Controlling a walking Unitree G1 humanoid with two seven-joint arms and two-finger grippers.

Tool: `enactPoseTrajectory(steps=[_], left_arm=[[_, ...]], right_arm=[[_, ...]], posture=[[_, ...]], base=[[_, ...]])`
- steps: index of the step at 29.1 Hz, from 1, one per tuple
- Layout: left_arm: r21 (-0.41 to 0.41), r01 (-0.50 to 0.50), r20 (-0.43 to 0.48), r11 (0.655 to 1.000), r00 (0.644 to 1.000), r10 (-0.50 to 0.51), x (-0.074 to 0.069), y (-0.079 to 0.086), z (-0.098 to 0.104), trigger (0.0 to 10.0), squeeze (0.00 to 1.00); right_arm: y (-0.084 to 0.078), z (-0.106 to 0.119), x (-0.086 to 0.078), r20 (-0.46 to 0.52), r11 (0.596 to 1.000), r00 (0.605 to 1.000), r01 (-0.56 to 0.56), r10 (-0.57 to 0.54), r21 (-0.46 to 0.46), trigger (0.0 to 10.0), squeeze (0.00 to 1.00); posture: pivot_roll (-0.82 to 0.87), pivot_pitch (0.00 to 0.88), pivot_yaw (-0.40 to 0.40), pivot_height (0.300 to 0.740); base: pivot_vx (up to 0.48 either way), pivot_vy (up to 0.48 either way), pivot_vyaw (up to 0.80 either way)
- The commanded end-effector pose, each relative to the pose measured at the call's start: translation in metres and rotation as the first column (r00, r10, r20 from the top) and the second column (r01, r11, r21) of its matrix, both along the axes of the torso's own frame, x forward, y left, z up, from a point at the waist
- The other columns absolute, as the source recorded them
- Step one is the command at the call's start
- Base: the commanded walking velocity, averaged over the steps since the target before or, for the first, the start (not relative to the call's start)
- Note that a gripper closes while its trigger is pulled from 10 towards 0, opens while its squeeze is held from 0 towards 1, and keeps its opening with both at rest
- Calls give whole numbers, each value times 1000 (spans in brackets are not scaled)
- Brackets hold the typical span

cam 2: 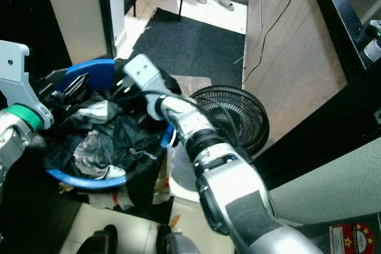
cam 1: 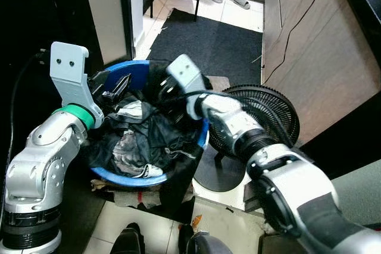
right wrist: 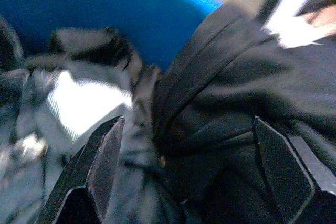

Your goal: Clothes washing

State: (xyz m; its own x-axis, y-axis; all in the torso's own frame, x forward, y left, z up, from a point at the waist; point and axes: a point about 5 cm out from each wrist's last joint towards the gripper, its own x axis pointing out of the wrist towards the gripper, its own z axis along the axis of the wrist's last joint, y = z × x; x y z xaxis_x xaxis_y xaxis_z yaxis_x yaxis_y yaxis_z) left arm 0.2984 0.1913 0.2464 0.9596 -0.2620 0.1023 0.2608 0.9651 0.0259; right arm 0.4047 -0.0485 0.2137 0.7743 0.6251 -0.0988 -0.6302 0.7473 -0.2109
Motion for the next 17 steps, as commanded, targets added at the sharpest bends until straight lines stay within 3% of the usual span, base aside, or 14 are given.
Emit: enactPoseTrajectory(steps=[1, 3, 10, 12, 15, 17], left_arm=[[5, 11, -15, 1000, 1000, -11, 0, -3, -4, 10000, 0], [5, 13, -16, 1000, 1000, -13, 0, -3, -4, 10000, 0], [6, 20, -17, 1000, 1000, -20, 2, -4, -4, 10000, 0], [7, 22, -16, 1000, 1000, -22, 3, -5, -3, 10000, 0], [10, 23, -14, 1000, 1000, -22, 3, -4, -2, 10000, 0], [11, 21, -14, 1000, 1000, -21, 2, -3, -2, 10000, 0]], right_arm=[[-18, 19, 7, 51, 994, 996, 69, -73, 81, 10000, 0], [-31, 29, 10, 77, 988, 991, 99, -108, 115, 10000, 0], [-47, 36, 13, 102, 974, 981, 148, -166, 169, 10000, 0], [-46, 34, 12, 94, 974, 982, 142, -161, 179, 10000, 0], [-26, 19, 6, 56, 986, 997, 47, -57, 161, 10000, 0], [-19, 11, 4, 31, 989, 998, 43, -48, 144, 10000, 0]], posture=[[147, 151, -81, 740], [144, 151, -77, 740], [143, 149, -68, 740], [146, 149, -66, 740], [153, 149, -66, 740], [152, 149, -66, 740]], base=[[0, 0, 0], [0, 0, 0], [0, 0, 0], [0, 0, 0], [0, 0, 0], [0, 0, 0]])
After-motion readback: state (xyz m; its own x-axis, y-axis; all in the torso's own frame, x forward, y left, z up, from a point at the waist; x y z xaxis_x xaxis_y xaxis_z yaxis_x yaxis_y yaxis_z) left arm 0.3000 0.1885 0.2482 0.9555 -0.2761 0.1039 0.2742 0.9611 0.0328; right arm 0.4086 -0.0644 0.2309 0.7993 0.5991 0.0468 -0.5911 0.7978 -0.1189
